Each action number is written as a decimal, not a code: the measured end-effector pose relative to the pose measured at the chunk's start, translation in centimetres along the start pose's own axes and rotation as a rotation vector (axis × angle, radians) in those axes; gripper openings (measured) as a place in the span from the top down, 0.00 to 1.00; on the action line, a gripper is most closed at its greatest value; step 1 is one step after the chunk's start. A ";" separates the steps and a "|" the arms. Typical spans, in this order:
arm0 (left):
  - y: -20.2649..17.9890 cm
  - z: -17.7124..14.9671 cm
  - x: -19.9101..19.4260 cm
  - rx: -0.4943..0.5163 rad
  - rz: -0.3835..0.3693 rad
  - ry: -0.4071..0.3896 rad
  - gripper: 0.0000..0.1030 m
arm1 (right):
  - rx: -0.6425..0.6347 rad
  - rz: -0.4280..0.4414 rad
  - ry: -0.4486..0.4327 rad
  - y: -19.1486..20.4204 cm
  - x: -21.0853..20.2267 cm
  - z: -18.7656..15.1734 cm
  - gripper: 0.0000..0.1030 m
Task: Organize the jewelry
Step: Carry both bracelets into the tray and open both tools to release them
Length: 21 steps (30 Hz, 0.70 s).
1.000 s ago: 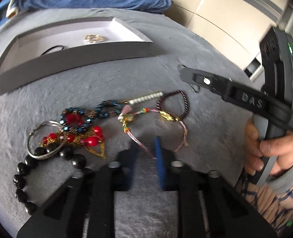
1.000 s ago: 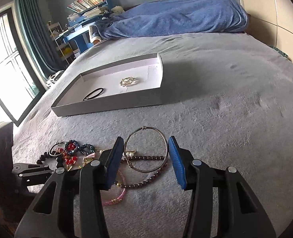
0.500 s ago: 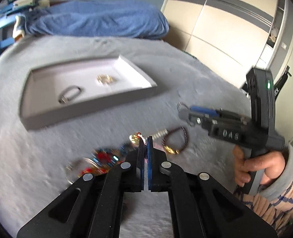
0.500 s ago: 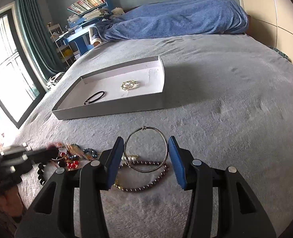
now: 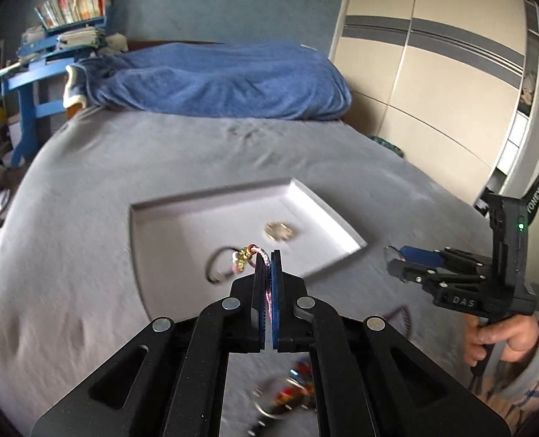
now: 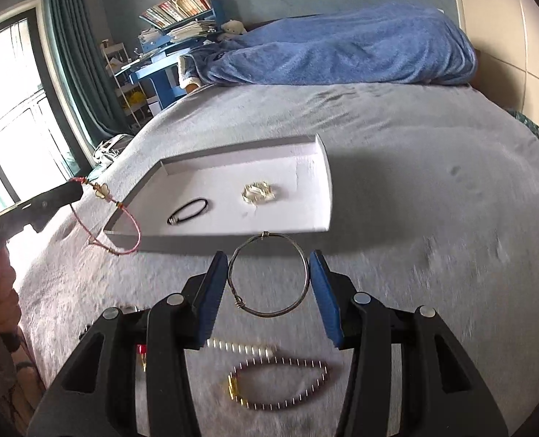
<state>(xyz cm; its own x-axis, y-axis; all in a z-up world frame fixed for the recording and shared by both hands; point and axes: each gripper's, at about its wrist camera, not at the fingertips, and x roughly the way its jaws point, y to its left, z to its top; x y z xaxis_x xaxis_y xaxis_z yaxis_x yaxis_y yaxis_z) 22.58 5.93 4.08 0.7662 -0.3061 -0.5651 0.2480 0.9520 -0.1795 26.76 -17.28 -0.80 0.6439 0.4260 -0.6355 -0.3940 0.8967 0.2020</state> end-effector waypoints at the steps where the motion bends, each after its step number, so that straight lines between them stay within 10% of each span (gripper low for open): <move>1: 0.4 0.2 0.1 -0.005 0.005 -0.003 0.97 | -0.007 0.000 -0.001 0.2 0.3 0.4 0.55; 21: 5.7 1.4 7.1 -0.093 0.130 0.035 0.97 | -0.074 0.000 0.062 0.6 8.6 5.2 0.55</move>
<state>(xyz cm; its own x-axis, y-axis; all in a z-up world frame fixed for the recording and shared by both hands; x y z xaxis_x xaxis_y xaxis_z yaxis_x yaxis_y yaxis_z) 30.32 9.21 0.17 0.7668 -0.1817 -0.6156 0.0907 0.9802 -0.1763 35.50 -12.42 -2.29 0.6032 0.4156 -0.6807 -0.4425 0.8845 0.1479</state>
